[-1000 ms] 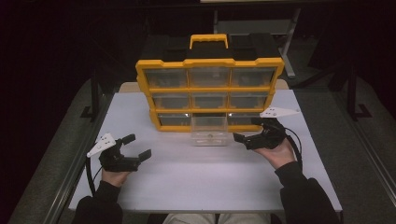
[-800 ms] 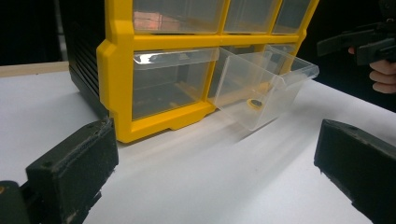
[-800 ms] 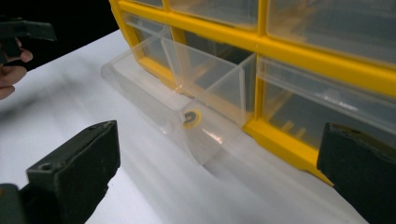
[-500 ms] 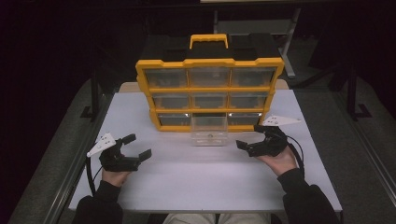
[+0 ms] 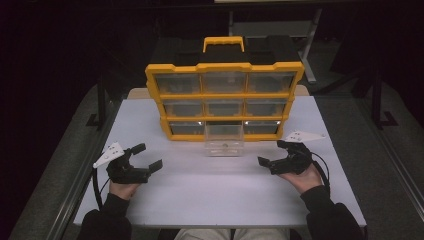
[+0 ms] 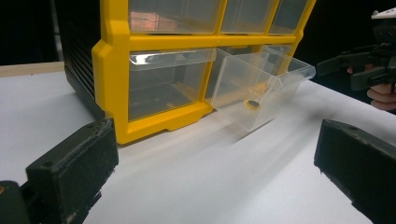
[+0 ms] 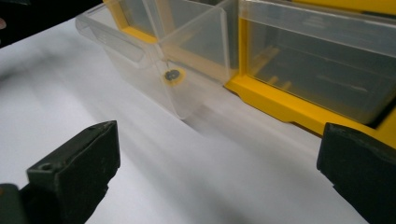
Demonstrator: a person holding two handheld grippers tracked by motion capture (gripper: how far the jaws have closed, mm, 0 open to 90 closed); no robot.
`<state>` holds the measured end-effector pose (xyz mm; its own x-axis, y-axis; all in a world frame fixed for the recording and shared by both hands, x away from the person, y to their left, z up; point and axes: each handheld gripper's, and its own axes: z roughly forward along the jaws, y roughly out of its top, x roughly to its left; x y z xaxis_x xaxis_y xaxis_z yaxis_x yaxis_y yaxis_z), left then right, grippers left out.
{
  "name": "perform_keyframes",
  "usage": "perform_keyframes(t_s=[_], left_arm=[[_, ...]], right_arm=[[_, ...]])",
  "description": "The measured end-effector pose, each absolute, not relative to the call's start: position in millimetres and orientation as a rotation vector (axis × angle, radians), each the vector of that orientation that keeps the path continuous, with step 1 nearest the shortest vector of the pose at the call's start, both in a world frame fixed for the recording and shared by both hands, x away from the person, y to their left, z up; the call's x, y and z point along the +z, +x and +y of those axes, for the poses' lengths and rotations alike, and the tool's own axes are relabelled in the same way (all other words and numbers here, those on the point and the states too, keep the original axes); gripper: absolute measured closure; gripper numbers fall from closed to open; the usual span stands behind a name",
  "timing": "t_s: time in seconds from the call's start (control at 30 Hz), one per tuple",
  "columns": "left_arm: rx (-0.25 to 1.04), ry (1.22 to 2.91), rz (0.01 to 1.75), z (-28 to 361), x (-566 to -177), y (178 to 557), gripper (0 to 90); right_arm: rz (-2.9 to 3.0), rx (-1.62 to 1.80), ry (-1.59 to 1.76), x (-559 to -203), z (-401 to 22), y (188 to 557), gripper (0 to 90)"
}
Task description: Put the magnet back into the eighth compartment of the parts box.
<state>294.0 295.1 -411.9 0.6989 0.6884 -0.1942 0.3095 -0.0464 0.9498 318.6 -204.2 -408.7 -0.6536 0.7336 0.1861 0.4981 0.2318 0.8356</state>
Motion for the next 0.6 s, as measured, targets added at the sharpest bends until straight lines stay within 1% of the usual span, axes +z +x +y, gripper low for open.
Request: perform_keyframes(t_s=[0.6], left_arm=[[0.370,1.636,0.821,295.1,-411.9,294.2,0.0]], right_arm=[[2.152,1.432,1.191,-415.7,-235.0,298.6,0.0]])
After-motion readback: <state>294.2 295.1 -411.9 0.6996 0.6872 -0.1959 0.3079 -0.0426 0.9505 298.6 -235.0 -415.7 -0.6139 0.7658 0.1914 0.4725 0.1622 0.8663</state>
